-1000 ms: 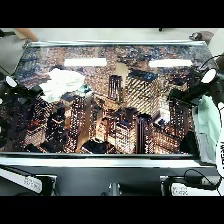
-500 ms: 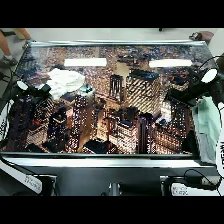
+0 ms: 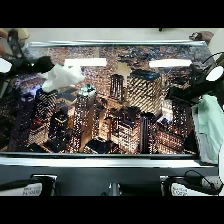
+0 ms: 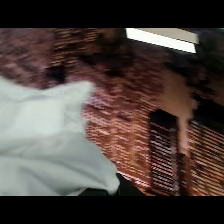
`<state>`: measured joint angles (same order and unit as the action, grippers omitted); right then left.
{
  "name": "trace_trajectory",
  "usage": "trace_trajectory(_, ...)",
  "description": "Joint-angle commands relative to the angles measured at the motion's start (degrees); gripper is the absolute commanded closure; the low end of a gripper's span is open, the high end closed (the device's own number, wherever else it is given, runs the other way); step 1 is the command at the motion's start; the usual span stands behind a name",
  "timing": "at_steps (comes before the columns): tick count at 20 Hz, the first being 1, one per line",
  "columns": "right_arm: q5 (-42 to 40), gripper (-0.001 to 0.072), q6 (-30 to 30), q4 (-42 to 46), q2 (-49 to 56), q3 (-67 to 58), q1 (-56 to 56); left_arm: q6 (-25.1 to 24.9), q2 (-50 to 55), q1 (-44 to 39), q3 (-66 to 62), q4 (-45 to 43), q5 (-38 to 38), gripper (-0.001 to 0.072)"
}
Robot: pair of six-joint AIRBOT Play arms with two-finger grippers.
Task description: Fold the shirts.
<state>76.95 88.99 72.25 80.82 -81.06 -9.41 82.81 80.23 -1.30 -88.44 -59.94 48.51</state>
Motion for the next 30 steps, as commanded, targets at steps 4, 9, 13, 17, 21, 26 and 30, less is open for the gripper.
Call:
trace_trajectory(4, -2.1, 0.0042, 4.7, 6.2, -13.5, -2.7, 0.0, -2.4, -14.3, -33.1, 11.1, 0.9, -1.3, 0.0684)
trace_trajectory(9, -2.4, 0.0039, 9.4, 14.7, -23.5, -6.2, 0.0, 9.4, -1.1, -53.2, 18.6, 1.1, -15.1, 0.0682)
trace_trajectory(13, 5.2, 0.0040, 9.3, 14.7, -22.5, -6.0, 0.0, 9.6, 5.4, -47.6, 9.7, 0.0, 1.3, -0.0013)
trace_trajectory(17, 12.1, 0.0039, 5.4, 5.8, -16.5, 1.0, 0.0, 7.7, 2.1, -25.0, 4.9, -8.9, 13.9, -0.0013)
trace_trajectory(21, 8.5, 0.0039, 2.4, -3.7, -14.9, 17.0, 0.0, 11.8, 4.3, -5.9, 9.8, -8.5, 16.4, -0.0013)
trace_trajectory(26, 5.0, 0.0003, 0.9, -4.1, -14.9, 28.6, 0.0, 11.0, 13.3, -4.2, 14.9, 1.3, 9.1, -0.0013)
trace_trajectory(30, 2.6, 0.0000, -1.4, -5.2, -13.7, 35.9, 0.0, 8.5, 19.3, -7.4, 14.9, 9.6, 2.4, -0.0012)
